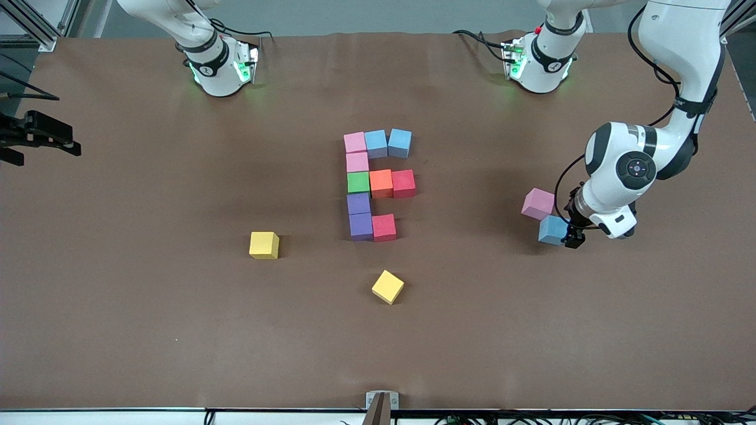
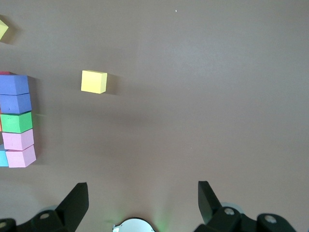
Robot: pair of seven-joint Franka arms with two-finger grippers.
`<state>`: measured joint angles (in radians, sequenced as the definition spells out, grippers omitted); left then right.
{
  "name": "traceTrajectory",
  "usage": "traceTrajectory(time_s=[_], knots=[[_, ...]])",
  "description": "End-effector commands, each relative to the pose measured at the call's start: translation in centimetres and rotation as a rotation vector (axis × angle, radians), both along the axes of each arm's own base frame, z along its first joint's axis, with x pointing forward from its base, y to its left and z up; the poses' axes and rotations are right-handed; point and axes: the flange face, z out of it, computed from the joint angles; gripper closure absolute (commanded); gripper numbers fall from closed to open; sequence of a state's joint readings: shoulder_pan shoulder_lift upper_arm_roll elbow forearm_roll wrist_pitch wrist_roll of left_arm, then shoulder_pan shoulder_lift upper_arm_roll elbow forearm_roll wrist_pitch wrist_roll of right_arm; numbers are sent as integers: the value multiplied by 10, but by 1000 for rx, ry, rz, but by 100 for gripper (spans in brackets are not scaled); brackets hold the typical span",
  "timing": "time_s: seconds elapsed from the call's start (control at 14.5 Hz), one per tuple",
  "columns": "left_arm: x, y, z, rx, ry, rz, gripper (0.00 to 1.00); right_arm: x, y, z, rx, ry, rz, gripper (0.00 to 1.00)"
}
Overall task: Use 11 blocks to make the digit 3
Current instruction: 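Lower the left gripper and grasp the blue cube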
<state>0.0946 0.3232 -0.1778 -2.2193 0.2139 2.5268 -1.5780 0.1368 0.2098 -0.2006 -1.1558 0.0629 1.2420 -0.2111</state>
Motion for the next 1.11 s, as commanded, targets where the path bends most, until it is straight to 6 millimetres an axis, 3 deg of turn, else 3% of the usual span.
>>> traceTrajectory(time_s=[0.0, 0.28, 0.55, 0.83, 1.04], knots=[[0, -1, -5, -15, -26, -13, 0, -9, 0, 2, 21, -8, 22, 0], [0, -5, -17, -26, -26, -17, 0, -7, -6, 3, 18, -25, 20, 0], [0, -8, -28, -38, -36, -16, 1, -4, 3, 4, -40, -46, 44, 0], [2, -8, -29, -39, -38, -17, 57, -4, 4, 4, -49, -49, 48, 0], [19, -9, -7, -40, -84, -2, 73, -3, 6, 5, -49, -54, 60, 0]])
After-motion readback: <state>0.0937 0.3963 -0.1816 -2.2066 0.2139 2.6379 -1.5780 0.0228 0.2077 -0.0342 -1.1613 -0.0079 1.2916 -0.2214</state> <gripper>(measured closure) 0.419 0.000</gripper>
